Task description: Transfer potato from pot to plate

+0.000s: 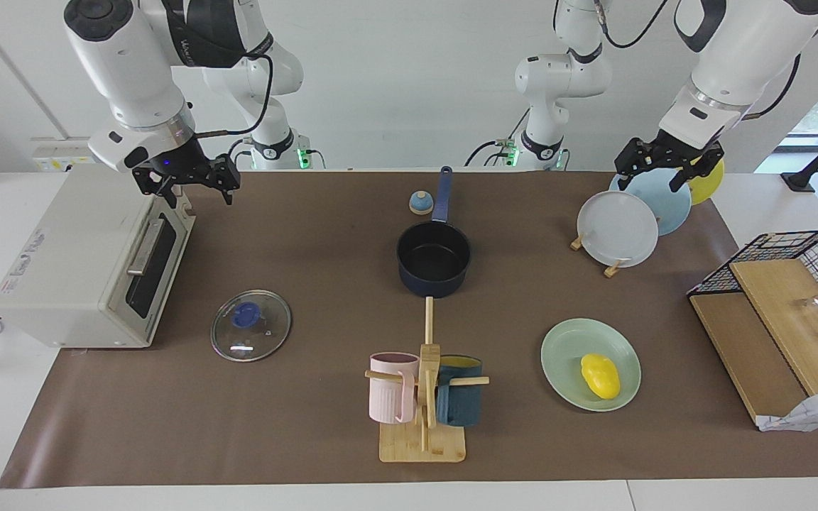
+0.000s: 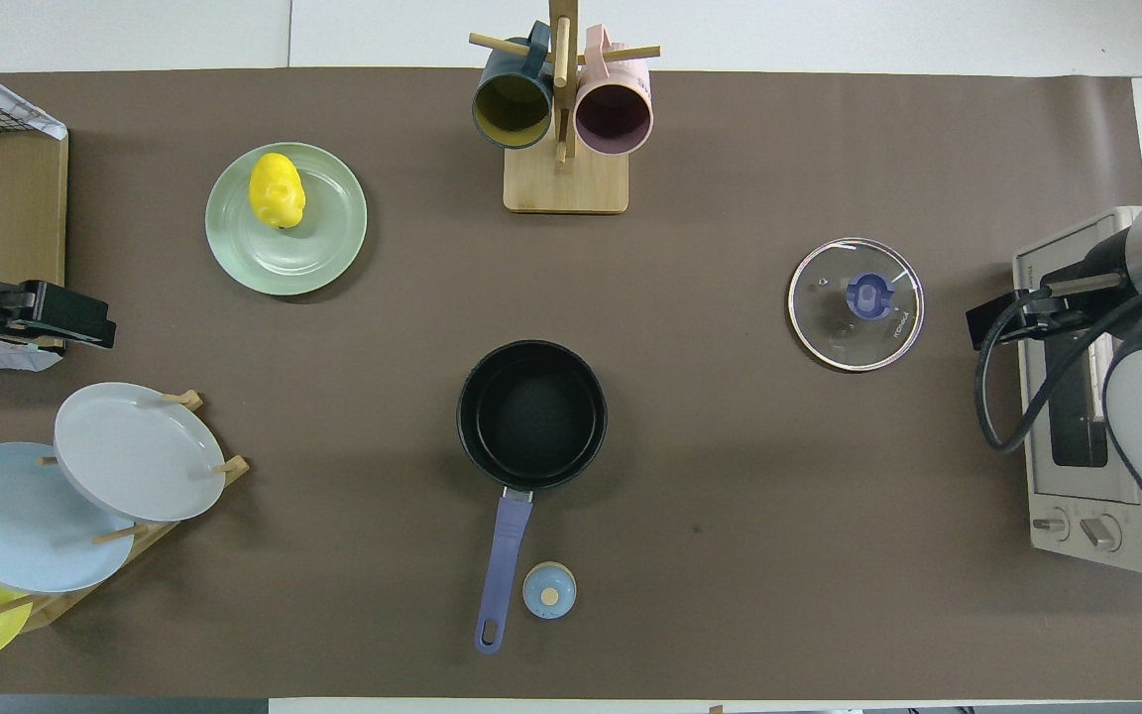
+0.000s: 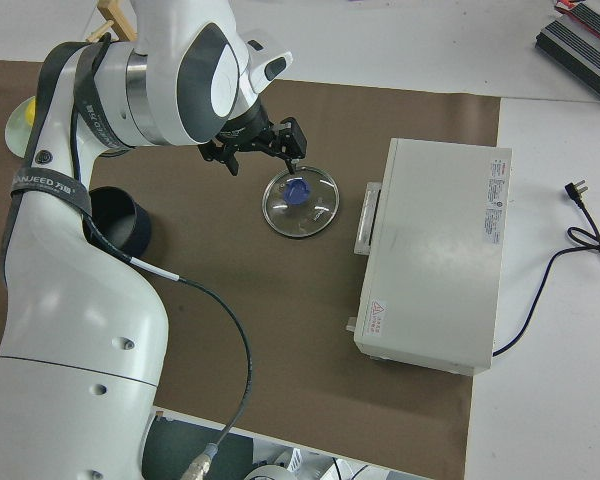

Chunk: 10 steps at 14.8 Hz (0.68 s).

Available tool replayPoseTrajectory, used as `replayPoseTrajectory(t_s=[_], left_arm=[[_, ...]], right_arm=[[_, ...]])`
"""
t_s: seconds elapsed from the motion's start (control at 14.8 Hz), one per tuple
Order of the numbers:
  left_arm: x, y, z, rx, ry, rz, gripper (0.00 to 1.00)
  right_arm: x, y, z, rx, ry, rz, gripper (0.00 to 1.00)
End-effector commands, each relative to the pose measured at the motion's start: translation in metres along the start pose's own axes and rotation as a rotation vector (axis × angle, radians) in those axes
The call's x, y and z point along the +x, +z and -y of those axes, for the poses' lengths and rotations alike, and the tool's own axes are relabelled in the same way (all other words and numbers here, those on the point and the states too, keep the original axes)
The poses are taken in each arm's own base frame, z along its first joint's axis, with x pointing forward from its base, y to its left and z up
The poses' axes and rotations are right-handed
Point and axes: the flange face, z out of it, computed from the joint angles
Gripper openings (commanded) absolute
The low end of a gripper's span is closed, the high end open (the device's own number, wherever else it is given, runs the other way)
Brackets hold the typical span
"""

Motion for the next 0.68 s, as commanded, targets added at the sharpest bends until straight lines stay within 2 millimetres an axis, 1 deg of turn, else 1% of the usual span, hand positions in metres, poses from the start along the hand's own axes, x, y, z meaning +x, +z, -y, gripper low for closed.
replayPoseTrajectory(t_s=[0.0, 0.61], left_arm=[[-0.0003, -0.0037, 0.0000, -0.009, -0.014, -0.015, 1.00], [0.0009, -0.0034, 0.0039, -0.010, -0.017, -0.024, 1.00]], right_arm=[[-0.0050, -0.0016, -0.0010, 0.024, 0.016, -0.010, 1.00], [-0.0049, -0.0016, -0.0020, 0.022, 0.018, -0.011, 1.00]])
